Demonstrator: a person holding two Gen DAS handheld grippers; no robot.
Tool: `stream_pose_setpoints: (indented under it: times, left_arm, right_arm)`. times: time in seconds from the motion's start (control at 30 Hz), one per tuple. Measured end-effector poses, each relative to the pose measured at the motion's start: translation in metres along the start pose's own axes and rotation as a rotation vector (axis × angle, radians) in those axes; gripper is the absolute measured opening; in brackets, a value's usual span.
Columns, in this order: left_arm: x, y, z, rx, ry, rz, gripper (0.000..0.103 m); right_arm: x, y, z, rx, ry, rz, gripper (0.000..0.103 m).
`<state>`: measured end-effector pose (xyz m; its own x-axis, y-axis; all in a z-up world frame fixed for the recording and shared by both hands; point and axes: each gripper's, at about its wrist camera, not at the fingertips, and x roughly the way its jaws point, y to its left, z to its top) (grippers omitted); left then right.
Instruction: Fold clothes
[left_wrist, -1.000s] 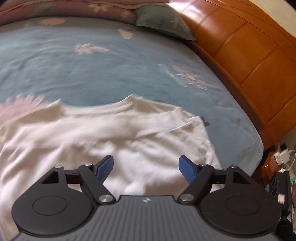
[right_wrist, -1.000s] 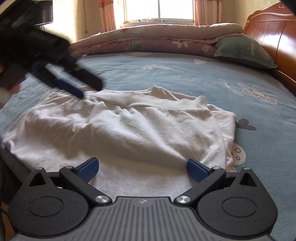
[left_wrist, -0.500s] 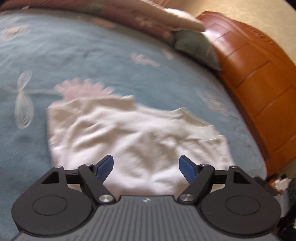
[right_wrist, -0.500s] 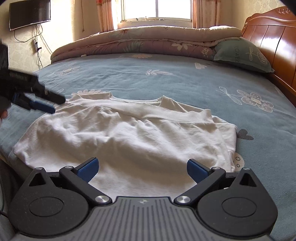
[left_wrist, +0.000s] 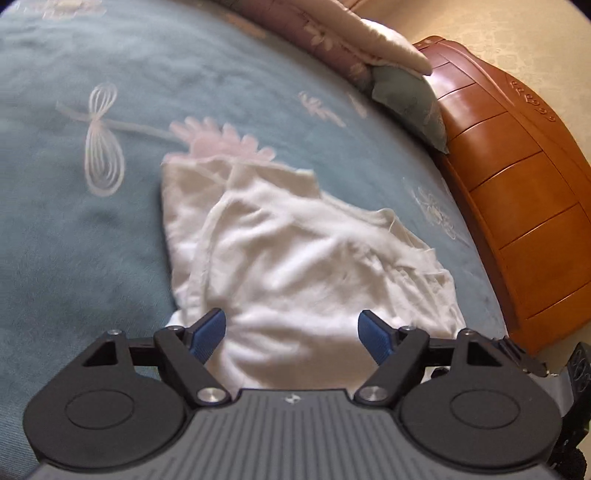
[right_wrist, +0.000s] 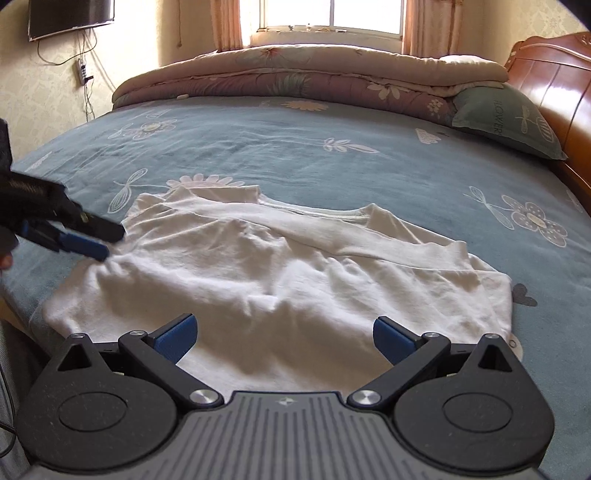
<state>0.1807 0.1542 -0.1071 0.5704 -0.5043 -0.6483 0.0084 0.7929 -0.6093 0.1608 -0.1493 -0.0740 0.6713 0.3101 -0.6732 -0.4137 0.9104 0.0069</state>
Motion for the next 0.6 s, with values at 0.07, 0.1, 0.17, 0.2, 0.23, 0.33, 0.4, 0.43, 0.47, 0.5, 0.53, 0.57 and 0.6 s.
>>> stream_pose_setpoints:
  times: [0.07, 0.1, 0.17, 0.2, 0.23, 0.33, 0.4, 0.43, 0.47, 0.5, 0.53, 0.57, 0.6]
  left_arm:
    - [-0.01, 0.001, 0.0, -0.012, -0.02, -0.01, 0.078]
    - [-0.014, 0.0, 0.0, -0.002, -0.032, -0.013, 0.079]
    - [-0.017, -0.001, 0.0, 0.019, -0.033, -0.013, 0.08]
    - [-0.015, 0.0, -0.001, 0.024, -0.018, -0.009, 0.08]
    - [-0.016, 0.0, -0.002, 0.027, -0.017, -0.007, 0.079]
    - [-0.02, -0.001, -0.006, 0.036, -0.026, -0.005, 0.079]
    - [-0.025, -0.004, -0.008, 0.042, -0.03, -0.015, 0.08]
    - [-0.029, -0.007, -0.009, 0.045, -0.031, -0.029, 0.08]
    - [-0.033, -0.01, -0.011, 0.047, -0.032, -0.043, 0.08]
    - [-0.034, -0.013, -0.014, 0.048, -0.018, -0.059, 0.08]
    - [-0.034, -0.015, -0.019, 0.049, 0.0, -0.074, 0.08]
    - [-0.032, -0.016, -0.024, 0.05, 0.016, -0.075, 0.08]
    - [-0.03, -0.017, -0.029, 0.052, 0.032, -0.071, 0.08]
  right_arm:
    - [0.001, 0.008, 0.003, -0.028, 0.001, 0.005, 0.103]
    - [0.001, 0.013, 0.004, -0.042, 0.001, 0.007, 0.103]
    - [0.002, 0.019, 0.007, -0.063, 0.001, 0.012, 0.103]
    - [0.003, 0.022, 0.008, -0.072, 0.002, 0.016, 0.103]
    - [0.004, 0.026, 0.009, -0.081, 0.001, 0.019, 0.103]
    - [0.007, 0.039, 0.011, -0.133, 0.006, 0.012, 0.103]
    - [0.007, 0.048, 0.01, -0.182, 0.003, 0.004, 0.103]
    - [0.007, 0.051, 0.01, -0.198, 0.003, 0.005, 0.103]
    - [0.006, 0.053, 0.01, -0.214, 0.003, 0.006, 0.103]
    - [0.006, 0.055, 0.009, -0.224, 0.006, 0.005, 0.103]
    - [0.006, 0.057, 0.009, -0.231, 0.008, 0.004, 0.103]
    - [0.006, 0.057, 0.009, -0.23, 0.007, 0.007, 0.103]
    - [0.005, 0.057, 0.009, -0.228, 0.007, 0.009, 0.103]
